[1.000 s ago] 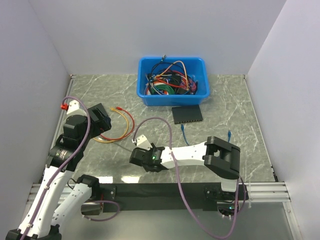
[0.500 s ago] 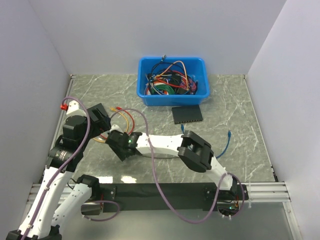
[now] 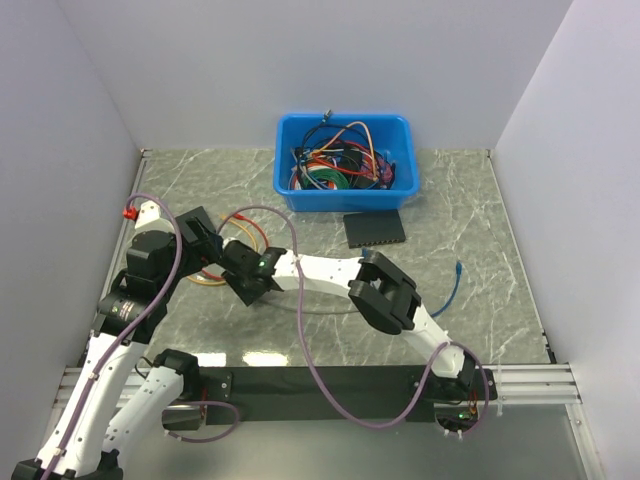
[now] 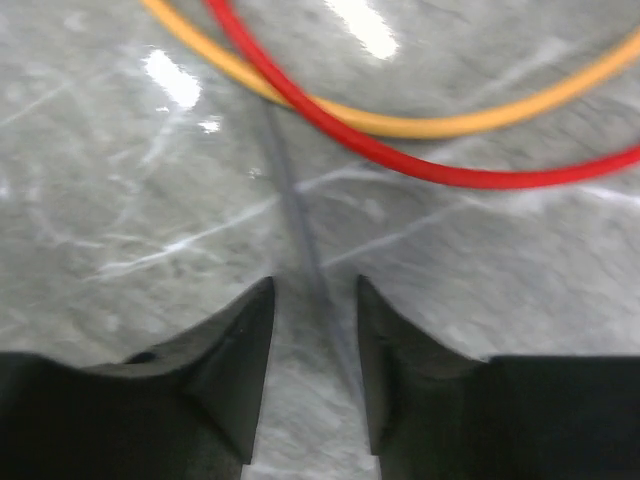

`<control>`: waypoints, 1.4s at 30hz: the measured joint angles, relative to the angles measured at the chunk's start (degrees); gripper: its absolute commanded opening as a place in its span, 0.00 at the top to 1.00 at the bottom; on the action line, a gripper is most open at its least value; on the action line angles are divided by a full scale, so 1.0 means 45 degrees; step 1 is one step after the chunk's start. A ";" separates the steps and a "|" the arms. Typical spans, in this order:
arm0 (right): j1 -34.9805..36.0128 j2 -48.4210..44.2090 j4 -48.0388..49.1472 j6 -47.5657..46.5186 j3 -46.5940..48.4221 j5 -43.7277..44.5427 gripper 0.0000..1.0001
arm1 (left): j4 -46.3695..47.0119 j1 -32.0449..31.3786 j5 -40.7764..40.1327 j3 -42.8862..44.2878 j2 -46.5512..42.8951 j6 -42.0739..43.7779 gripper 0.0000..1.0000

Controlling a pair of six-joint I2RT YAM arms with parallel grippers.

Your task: Insert the plug into the switch port

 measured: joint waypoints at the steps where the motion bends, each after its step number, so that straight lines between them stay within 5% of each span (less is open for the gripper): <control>1: 0.0049 -0.0015 0.0146 -0.0034 -0.0063 -0.0107 0.65 | 0.0000 0.0000 0.0000 0.0000 -0.0005 0.0000 0.01; 8: 0.0204 -0.0714 0.2040 0.0039 -0.1783 -0.0602 1.00 | 0.0000 0.0000 0.0000 0.0000 -0.0005 0.0000 0.01; 15: 0.0092 -0.2686 0.3575 0.1030 -0.5081 0.0267 1.00 | 0.0000 0.0000 0.0000 0.0000 -0.0005 0.0000 0.01; 20: -0.0112 -0.5255 0.1477 0.1282 -0.7480 0.1768 1.00 | 0.0000 0.0000 0.0000 0.0000 0.0000 0.0000 0.01; 29: -0.0233 -0.8811 -0.0189 0.1209 -0.7975 0.3157 1.00 | -0.0005 0.0000 -0.0010 0.0000 0.0000 0.0000 0.01; 39: 0.0029 -0.7441 -0.0155 0.0646 -1.0025 0.1404 1.00 | -0.0005 0.0000 -0.0010 0.0000 0.0180 0.0000 0.01; 41: 0.0340 -0.7028 -0.0155 0.0510 -0.9981 0.1389 0.95 | -0.0005 0.0000 -0.0015 0.0000 0.0175 0.0000 0.01; 42: 0.0486 -0.7038 -0.0058 0.0491 -0.9981 0.1258 0.81 | -0.0005 0.0000 -0.0019 0.0000 0.0165 0.0000 0.01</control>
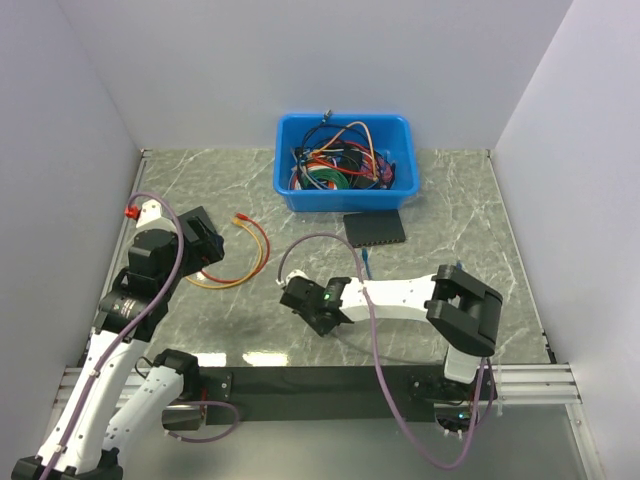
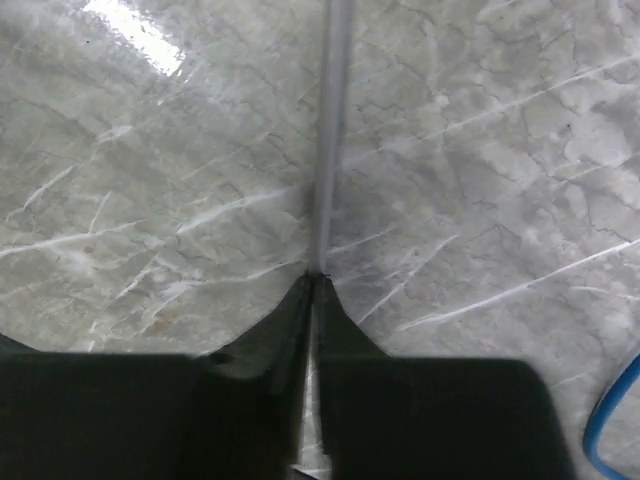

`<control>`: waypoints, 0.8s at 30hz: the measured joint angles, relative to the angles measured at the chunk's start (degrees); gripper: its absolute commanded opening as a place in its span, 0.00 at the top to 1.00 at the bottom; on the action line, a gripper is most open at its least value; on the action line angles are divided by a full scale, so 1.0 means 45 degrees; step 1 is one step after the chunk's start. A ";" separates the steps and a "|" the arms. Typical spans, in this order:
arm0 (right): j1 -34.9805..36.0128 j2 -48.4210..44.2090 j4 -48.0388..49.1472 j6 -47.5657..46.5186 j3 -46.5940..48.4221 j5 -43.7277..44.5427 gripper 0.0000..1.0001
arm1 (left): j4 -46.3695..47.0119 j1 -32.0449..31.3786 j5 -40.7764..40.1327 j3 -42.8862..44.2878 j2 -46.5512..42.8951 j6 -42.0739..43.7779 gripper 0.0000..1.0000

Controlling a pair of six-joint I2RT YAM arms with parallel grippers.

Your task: Insert the plug into the switch port

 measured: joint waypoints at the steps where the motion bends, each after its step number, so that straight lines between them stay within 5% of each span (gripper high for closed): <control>1: 0.0078 0.0010 0.0039 0.0019 0.0000 0.0019 0.71 | 0.0000 0.0000 -0.0005 0.0000 0.0000 0.0000 0.01; 3: 0.0155 0.0024 0.0044 0.0049 -0.0024 -0.0083 0.53 | 0.0000 0.0000 -0.0005 0.0000 -0.0005 -0.0005 0.01; 5: 0.0175 -0.0019 0.0010 0.0146 -0.0024 -0.0063 0.49 | 0.0000 0.0000 -0.0005 0.0000 -0.0015 0.0000 0.01; 17: -0.0253 -0.0865 0.0267 0.0505 0.0777 0.0248 0.51 | 0.0005 0.0000 0.0015 -0.0024 -0.0175 0.0000 0.01; 24: -0.1093 0.0316 0.1156 0.0131 0.2560 0.0000 0.55 | 0.0015 0.0000 0.0092 -0.0024 -0.0253 0.0005 0.01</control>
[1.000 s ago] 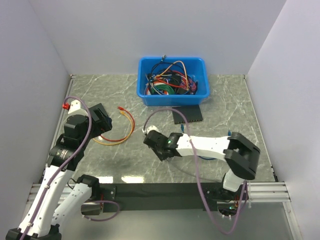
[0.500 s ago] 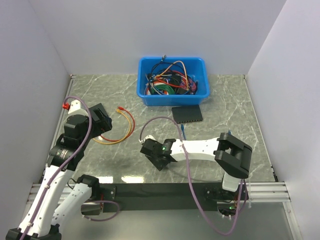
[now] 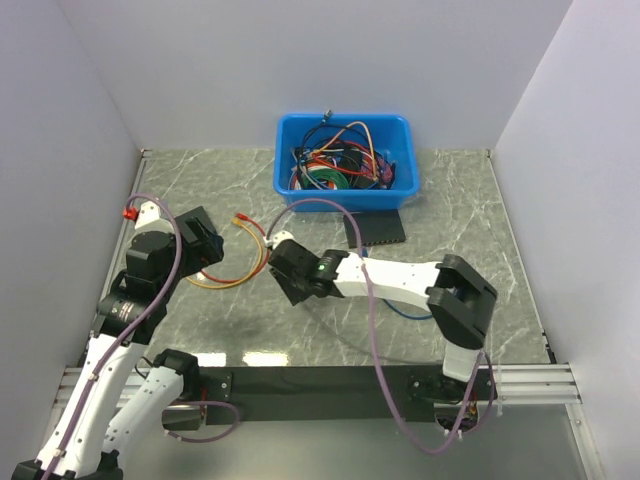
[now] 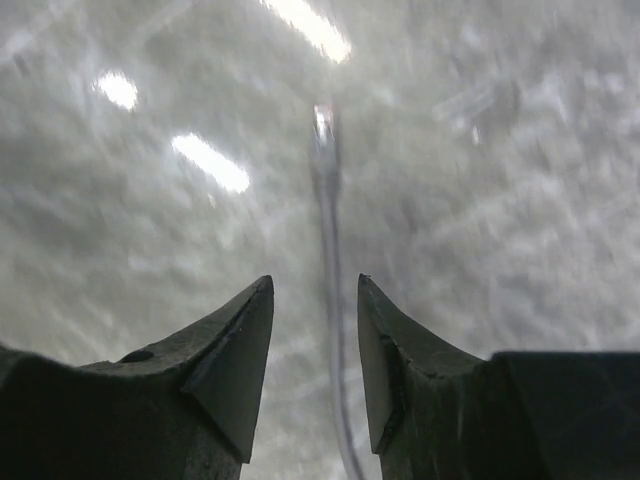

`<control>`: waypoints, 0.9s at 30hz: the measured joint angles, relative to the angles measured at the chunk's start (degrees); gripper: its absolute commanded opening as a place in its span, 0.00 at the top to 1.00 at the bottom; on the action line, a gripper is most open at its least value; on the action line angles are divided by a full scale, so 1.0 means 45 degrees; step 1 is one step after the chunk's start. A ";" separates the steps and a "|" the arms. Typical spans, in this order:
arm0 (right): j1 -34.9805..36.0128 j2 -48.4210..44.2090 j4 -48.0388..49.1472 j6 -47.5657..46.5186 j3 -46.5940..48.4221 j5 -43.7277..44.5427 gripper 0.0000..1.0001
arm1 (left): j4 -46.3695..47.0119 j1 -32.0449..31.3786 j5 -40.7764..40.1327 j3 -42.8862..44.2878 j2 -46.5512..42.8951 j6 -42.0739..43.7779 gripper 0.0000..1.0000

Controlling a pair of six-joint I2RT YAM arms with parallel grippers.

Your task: Insert the plug into the switch port

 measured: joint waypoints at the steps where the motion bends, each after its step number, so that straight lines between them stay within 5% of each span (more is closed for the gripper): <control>1: -0.0019 0.0301 0.0029 -0.0049 0.0287 -0.0005 0.55 | 0.0000 0.0000 0.0029 0.0000 0.0000 0.0000 0.01; 20: -0.0515 0.2710 0.0335 -0.0267 0.1355 -0.0471 0.58 | 0.0039 0.0000 0.0369 0.0000 -0.0102 0.0039 0.01; 23: -0.0612 0.2900 0.0500 -0.0267 0.1370 -0.0573 0.61 | 0.0039 0.0000 0.0379 -0.0005 -0.0107 0.0039 0.01; 27: -0.0631 0.2924 0.0661 -0.0282 0.1370 -0.0675 0.79 | 0.0039 0.0000 0.0398 -0.0005 -0.0107 0.0039 0.01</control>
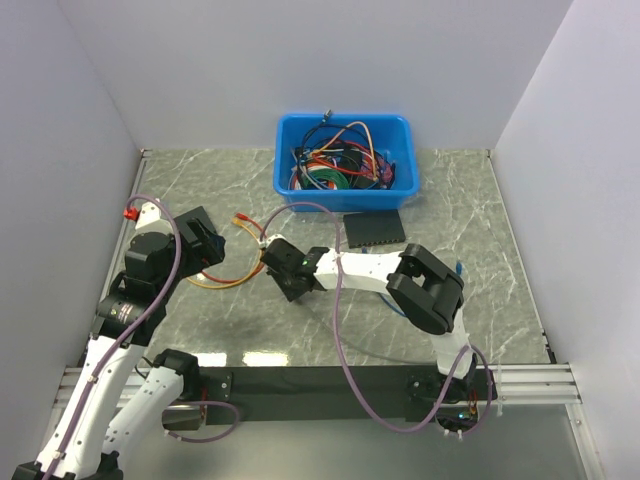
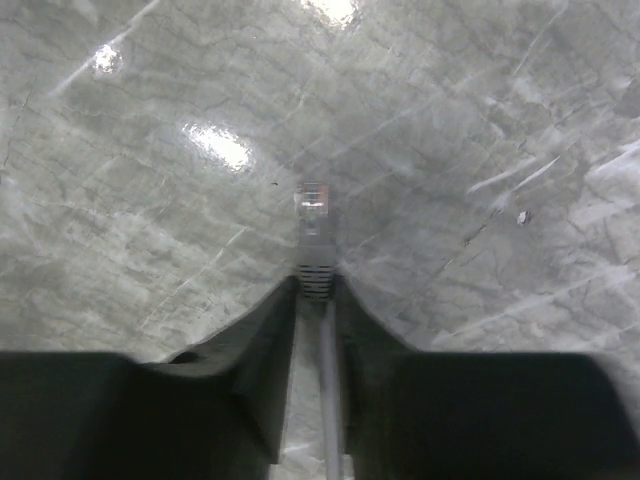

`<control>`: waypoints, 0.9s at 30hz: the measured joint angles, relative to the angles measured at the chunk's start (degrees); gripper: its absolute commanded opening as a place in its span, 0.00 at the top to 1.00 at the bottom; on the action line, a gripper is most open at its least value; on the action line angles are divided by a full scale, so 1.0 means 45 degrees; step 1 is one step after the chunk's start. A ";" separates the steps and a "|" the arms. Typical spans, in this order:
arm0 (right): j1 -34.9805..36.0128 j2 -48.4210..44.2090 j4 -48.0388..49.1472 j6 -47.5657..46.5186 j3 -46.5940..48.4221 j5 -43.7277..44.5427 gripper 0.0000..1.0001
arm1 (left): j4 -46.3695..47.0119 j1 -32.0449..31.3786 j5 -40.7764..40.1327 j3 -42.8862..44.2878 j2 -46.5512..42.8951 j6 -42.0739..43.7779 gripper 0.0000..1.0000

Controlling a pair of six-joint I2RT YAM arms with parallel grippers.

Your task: Insert the plug into the switch port

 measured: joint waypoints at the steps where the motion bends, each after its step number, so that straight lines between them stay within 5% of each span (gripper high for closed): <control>1: 0.0000 0.0000 0.0015 0.0029 0.0000 -0.0029 0.82 | 0.0000 0.0000 0.0005 0.0000 0.0000 0.0000 0.01; 7: 0.0005 -0.0471 0.0908 0.0199 -0.0860 -0.0044 0.96 | 0.0000 0.0000 0.0010 0.0000 0.0024 0.0000 0.01; 12: 0.0024 -0.3356 0.2268 0.0330 -0.4129 -0.0661 1.00 | 0.0155 0.0005 0.0549 0.0000 0.0073 0.0194 0.01; 21: 0.0160 -1.1385 0.6674 0.0670 -0.8427 -0.4367 1.00 | 0.2647 0.0005 0.4425 -0.1496 -0.1491 -0.0296 0.03; 27: 0.0185 -1.3959 0.8500 0.1005 -0.9753 -0.6849 1.00 | 0.5314 -0.0005 0.7703 -0.3478 -0.1894 -0.1656 0.08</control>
